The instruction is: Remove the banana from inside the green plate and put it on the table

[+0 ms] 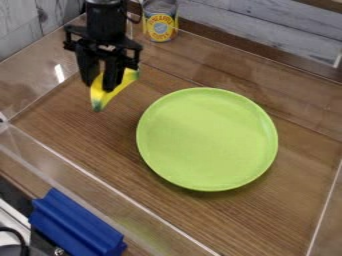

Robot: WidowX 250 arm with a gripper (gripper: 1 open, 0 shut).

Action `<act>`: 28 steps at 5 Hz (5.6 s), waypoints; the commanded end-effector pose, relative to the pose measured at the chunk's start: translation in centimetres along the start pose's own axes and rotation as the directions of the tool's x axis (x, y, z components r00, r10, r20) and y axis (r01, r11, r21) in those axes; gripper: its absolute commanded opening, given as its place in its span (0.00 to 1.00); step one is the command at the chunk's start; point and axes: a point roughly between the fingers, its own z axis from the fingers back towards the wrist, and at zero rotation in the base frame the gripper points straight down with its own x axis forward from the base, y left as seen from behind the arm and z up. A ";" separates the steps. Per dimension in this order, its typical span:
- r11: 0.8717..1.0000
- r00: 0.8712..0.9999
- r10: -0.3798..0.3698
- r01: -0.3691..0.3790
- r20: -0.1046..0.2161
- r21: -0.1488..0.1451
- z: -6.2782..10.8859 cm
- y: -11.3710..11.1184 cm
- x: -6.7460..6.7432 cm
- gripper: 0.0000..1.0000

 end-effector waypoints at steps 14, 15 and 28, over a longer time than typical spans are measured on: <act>0.989 0.999 0.041 -0.037 0.023 -0.142 -1.2 3.0 4.5 1.00; 0.988 0.999 0.028 -0.021 0.045 -0.156 0.5 2.6 4.5 1.00; 0.973 0.978 -0.159 0.178 0.134 -0.144 -0.5 3.8 13.3 1.00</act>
